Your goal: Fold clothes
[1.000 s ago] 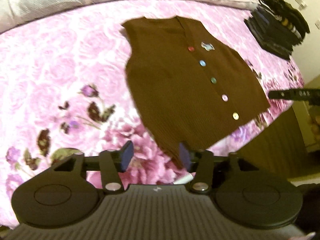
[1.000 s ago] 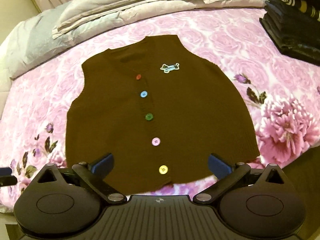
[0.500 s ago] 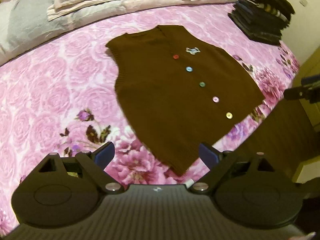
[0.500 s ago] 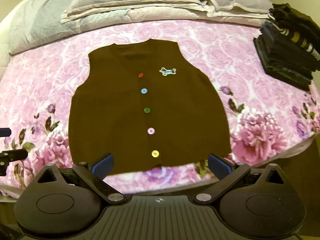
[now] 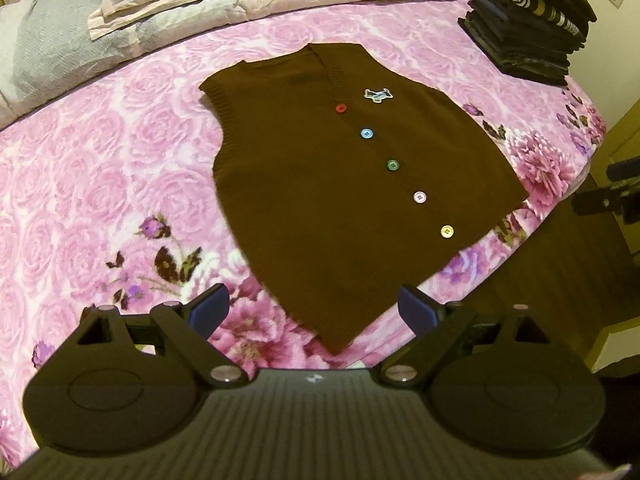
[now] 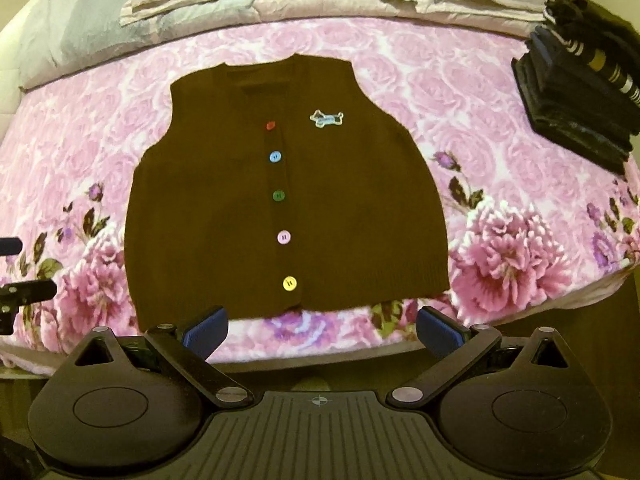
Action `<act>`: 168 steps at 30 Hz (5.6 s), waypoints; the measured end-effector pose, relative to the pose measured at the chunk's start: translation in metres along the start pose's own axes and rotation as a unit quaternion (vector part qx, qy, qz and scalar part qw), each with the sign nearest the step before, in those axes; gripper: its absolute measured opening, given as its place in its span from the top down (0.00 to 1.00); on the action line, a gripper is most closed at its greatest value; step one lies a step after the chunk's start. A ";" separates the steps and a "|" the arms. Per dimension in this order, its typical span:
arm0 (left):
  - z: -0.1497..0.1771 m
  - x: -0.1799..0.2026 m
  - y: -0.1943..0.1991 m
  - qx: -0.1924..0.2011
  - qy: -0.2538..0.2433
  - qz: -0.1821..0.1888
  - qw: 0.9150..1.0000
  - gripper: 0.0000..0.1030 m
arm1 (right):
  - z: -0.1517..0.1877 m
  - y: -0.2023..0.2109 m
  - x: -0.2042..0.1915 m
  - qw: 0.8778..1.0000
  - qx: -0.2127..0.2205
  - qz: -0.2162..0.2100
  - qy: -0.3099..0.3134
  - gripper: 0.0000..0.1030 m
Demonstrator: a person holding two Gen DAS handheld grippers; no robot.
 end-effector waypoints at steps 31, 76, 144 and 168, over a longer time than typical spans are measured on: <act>0.000 0.025 0.001 -0.006 -0.028 -0.055 0.998 0.14 | 0.007 -0.022 0.021 0.998 -0.016 -0.046 0.042 0.00; -0.033 -0.080 -0.258 0.262 -0.760 0.054 0.593 0.29 | 0.063 -0.256 -0.233 0.966 -0.047 -0.002 0.254 0.45; -0.398 0.136 -0.372 0.043 -0.429 -0.004 0.902 0.49 | -0.101 -0.174 0.195 0.974 0.148 -0.036 -0.166 0.28; -0.351 0.118 -0.331 0.093 -0.425 0.015 0.900 0.41 | -0.106 -0.193 0.247 0.930 0.124 -0.114 -0.327 0.01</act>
Point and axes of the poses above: each gripper's, at about its wrist camera, not at the fingertips, and y roughly against the way its jaws point, x to its right, z to its underside, the point moved 4 cm from there along -y, roughly the way its jaws point, and after that the axes turned 9 degrees about -z, right-handed, at the moved point
